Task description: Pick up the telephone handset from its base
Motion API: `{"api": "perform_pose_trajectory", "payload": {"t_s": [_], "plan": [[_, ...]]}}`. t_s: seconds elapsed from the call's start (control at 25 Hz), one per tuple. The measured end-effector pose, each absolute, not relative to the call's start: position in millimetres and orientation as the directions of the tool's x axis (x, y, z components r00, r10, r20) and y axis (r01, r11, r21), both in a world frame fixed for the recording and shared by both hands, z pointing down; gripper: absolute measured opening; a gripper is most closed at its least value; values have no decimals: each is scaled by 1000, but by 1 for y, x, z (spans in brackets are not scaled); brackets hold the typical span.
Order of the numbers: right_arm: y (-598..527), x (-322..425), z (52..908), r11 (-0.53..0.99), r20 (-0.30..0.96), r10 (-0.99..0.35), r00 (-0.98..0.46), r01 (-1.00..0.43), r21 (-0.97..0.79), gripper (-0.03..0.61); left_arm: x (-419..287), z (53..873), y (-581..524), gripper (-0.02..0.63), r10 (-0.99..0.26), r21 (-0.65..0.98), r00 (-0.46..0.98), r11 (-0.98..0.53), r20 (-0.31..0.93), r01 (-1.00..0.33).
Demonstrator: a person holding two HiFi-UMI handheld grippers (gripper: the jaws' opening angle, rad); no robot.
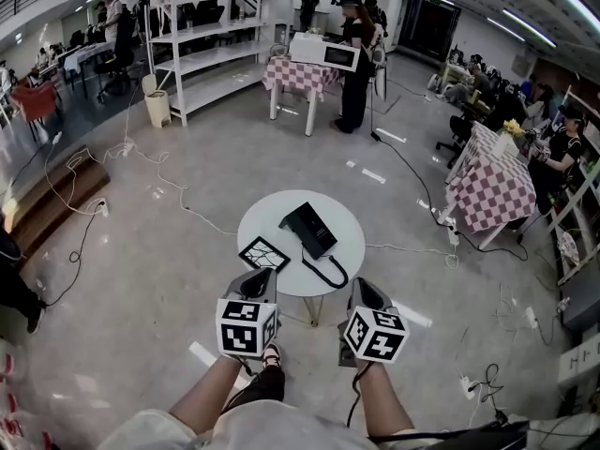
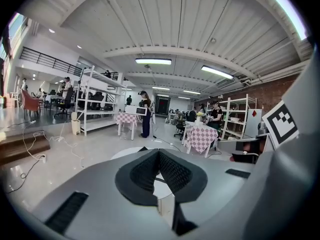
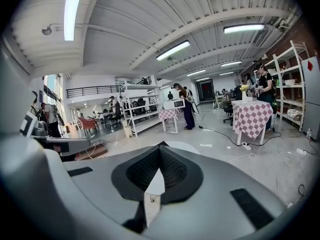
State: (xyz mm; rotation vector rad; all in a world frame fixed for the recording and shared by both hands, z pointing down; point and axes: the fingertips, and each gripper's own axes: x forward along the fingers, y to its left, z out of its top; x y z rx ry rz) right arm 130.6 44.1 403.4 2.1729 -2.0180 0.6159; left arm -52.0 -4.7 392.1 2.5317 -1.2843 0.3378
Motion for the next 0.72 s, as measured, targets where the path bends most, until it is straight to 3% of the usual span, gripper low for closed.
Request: {"api": "perform_pose_trajectory", "payload": {"t_s": [0.72], "plan": [[-30,173,397,-180,365,-925,101,-965,-189,23,-19,392,-96,17,-714,163,614,-598,336,-785]]}}
